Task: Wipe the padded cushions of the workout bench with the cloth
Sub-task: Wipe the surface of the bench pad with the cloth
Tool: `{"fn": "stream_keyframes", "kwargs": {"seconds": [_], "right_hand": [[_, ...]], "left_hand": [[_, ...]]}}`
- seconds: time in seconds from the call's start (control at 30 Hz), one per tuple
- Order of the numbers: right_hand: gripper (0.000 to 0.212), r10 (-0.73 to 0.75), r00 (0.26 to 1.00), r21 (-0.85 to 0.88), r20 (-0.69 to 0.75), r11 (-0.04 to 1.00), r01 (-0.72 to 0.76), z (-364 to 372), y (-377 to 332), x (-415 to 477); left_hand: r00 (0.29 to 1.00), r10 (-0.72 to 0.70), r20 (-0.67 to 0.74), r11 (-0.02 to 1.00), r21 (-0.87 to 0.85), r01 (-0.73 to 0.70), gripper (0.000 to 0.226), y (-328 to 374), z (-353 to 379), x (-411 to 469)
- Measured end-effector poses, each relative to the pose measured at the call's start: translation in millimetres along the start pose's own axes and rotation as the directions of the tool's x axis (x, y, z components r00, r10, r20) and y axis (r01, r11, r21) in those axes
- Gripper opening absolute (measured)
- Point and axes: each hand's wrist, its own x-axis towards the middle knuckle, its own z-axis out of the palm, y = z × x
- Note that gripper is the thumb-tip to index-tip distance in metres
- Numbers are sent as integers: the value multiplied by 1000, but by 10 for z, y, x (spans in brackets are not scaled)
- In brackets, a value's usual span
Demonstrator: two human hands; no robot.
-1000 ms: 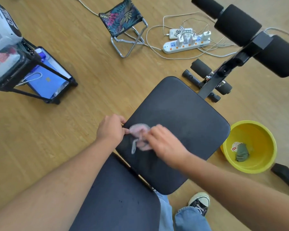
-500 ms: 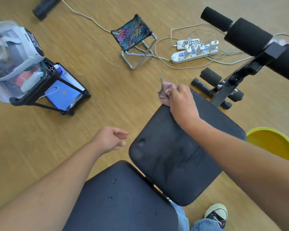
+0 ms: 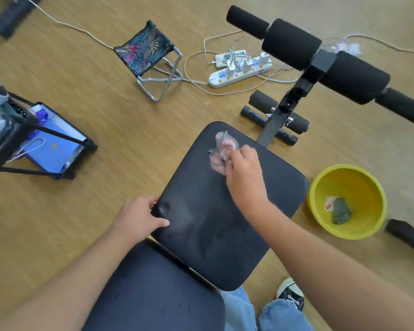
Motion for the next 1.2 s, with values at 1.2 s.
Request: {"fn": "stream_keyframes", "kwargs": {"seconds": [1.2], "right_hand": [[16,164,986,-94,-27,982,-165,-500,883,-918]], "left_hand": [[993,14,-121,984,179,8,26,-6,131,54]]}}
